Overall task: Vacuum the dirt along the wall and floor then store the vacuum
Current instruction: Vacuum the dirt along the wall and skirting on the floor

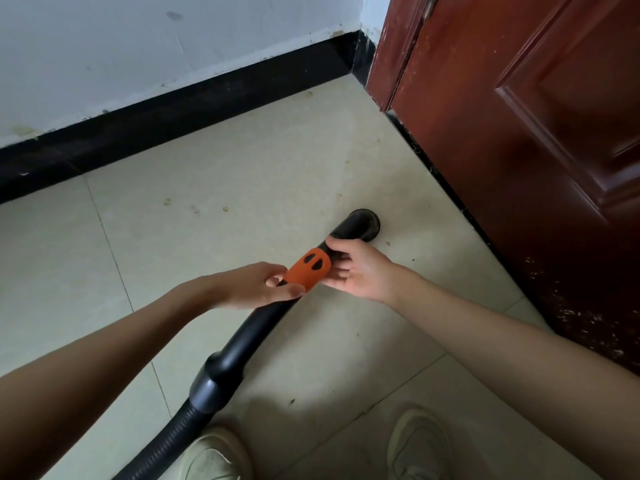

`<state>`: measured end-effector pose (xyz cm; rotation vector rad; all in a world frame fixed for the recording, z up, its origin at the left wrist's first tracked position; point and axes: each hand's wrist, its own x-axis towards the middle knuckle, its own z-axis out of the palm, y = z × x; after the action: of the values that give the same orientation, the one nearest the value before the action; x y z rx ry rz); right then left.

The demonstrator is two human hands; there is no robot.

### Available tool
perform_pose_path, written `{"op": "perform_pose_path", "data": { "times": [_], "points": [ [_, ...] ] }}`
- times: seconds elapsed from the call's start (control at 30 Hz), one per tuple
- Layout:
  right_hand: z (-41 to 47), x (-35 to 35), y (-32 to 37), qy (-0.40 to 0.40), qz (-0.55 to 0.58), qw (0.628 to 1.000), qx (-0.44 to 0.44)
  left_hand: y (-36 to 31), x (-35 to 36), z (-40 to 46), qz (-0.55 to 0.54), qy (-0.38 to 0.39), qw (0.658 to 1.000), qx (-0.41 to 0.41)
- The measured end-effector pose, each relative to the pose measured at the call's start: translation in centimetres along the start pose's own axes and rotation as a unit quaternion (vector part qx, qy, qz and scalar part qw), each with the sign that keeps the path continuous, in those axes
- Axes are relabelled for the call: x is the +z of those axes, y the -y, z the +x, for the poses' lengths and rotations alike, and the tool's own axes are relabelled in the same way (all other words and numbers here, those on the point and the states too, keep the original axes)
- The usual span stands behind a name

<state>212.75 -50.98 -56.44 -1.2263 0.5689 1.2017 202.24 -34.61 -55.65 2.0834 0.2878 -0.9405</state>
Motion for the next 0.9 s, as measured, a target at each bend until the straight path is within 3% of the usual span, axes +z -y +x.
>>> {"op": "perform_pose_path", "data": {
  "times": [0.27, 0.33, 0.47, 0.57, 0.67, 0.77, 0.9],
  "points": [
    [0.1, 2.3, 4.9, 0.0, -0.115, 0.984, -0.14, -2.3, -3.8, 1.1, -0.106, -0.254, 0.961, 0.023],
    [-0.6, 2.6, 4.8, 0.055, -0.179, 0.976, -0.111, -2.8, -5.5, 0.7, -0.139, -0.283, 0.948, 0.029],
    [-2.8, 4.6, 4.4, 0.18, -0.388, 0.901, -0.071, -5.3, -9.0, -1.1, -0.174, -0.332, 0.926, 0.035],
    [-5.8, 8.2, 5.5, 0.187, -0.379, 0.893, -0.153, -8.7, -11.8, -3.5, -0.193, -0.361, 0.911, 0.046],
    [-9.7, 12.2, 6.9, 0.16, -0.316, 0.909, -0.221, -12.4, -14.7, -7.1, -0.193, -0.386, 0.9, 0.06],
    [-14.3, 15.9, 8.7, 0.121, -0.219, 0.941, -0.229, -15.5, -18.0, -11.9, -0.176, -0.411, 0.893, 0.06],
    [-21.6, 20.5, 12.0, 0.093, -0.235, 0.928, -0.273, -18.7, -22.6, -19.3, -0.202, -0.433, 0.877, 0.053]
  ]
}}
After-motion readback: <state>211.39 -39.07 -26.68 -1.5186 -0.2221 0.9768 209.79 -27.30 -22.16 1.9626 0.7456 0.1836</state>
